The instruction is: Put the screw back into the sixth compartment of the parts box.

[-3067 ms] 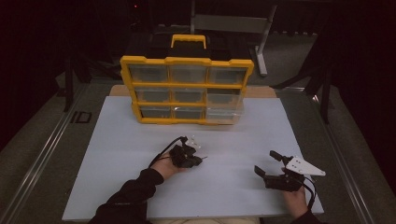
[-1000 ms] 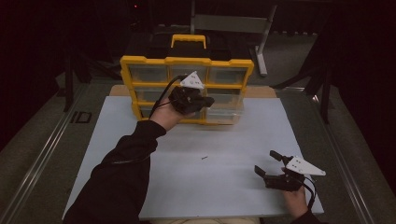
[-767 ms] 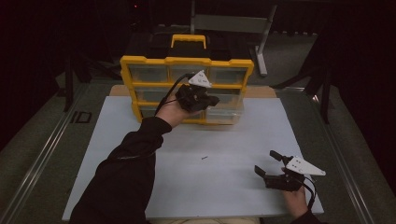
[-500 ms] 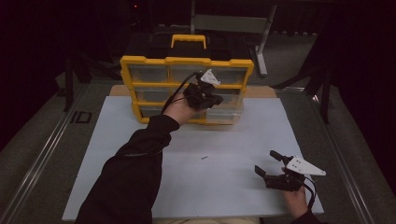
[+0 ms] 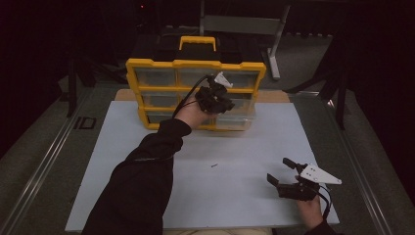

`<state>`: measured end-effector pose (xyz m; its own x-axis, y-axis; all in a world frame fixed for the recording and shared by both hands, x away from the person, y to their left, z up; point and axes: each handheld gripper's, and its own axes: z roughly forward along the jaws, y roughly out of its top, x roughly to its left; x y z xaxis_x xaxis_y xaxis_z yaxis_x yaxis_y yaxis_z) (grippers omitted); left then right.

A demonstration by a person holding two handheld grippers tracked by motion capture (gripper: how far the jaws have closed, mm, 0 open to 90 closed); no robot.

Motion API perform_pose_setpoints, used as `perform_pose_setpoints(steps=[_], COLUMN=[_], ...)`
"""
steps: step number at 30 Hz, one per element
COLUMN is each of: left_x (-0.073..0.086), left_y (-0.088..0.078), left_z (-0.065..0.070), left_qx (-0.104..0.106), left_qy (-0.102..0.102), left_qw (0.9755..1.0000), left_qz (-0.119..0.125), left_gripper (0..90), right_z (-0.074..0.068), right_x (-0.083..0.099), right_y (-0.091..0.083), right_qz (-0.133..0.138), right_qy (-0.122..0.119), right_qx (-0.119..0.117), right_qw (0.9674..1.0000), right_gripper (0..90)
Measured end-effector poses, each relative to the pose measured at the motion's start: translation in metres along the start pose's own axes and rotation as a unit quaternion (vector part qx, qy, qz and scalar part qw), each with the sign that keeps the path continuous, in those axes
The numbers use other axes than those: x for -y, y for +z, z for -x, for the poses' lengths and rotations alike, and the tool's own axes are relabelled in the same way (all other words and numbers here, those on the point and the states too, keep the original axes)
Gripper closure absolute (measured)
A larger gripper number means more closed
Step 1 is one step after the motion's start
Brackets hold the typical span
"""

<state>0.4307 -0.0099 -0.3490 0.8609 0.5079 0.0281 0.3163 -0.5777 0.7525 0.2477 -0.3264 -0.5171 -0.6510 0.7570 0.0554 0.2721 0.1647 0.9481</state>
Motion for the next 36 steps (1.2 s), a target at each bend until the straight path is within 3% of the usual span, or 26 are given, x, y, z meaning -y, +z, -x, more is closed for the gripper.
perform_pose_setpoints(steps=[7,18,28,36], left_x=[-0.001,0.015,0.038,0.052], left_y=[-0.017,-0.037,-0.041,-0.044], left_z=[0.003,0.015,0.027,0.037], left_qx=[0.009,0.047,0.049,0.059], left_qy=[0.000,-0.008,-0.021,-0.022], left_qw=[0.9998,0.9981,0.9973,0.9960], left_qz=[0.018,0.038,0.050,0.062], left_gripper=[66.4,43.8,30.2,27.7], right_z=[0.000,-0.001,-0.001,-0.001], right_x=[0.000,0.000,0.000,0.000], right_y=[0.000,0.000,0.001,0.001], right_qz=[0.000,-0.002,-0.003,-0.003], right_qy=[0.001,-0.001,-0.001,-0.001], right_qx=[0.000,0.000,0.000,-0.001], right_qw=[1.0000,1.0000,1.0000,1.0000], right_gripper=[10.5,10.6,10.6,10.6])
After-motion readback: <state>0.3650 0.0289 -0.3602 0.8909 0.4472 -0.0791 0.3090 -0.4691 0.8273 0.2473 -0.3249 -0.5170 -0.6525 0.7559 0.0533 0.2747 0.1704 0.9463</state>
